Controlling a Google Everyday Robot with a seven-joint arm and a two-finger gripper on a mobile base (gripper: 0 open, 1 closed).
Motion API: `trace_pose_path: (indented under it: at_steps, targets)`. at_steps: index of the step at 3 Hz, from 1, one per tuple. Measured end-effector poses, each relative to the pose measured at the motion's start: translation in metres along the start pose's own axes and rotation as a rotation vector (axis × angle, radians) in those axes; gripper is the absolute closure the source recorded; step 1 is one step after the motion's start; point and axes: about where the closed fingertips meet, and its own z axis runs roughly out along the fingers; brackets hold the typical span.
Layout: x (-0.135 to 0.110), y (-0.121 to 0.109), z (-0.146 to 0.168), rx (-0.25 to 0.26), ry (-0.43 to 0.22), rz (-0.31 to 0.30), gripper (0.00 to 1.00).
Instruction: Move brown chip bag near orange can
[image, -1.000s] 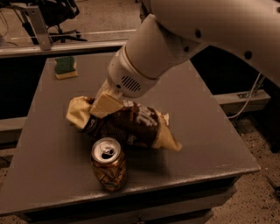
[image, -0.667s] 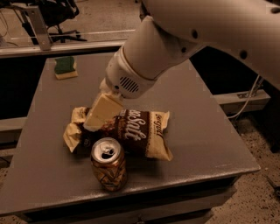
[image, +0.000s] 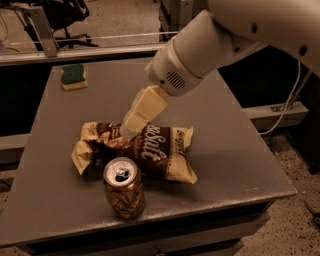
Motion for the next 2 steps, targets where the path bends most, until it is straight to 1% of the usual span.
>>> trace_pose_path:
  at_steps: [1,2]
  targets:
    - [0.007,-0.073,-0.061,0.154,-0.113,-0.016,0.0]
    - [0.015,-0.117,-0.132,0.368,-0.158,-0.002,0.0]
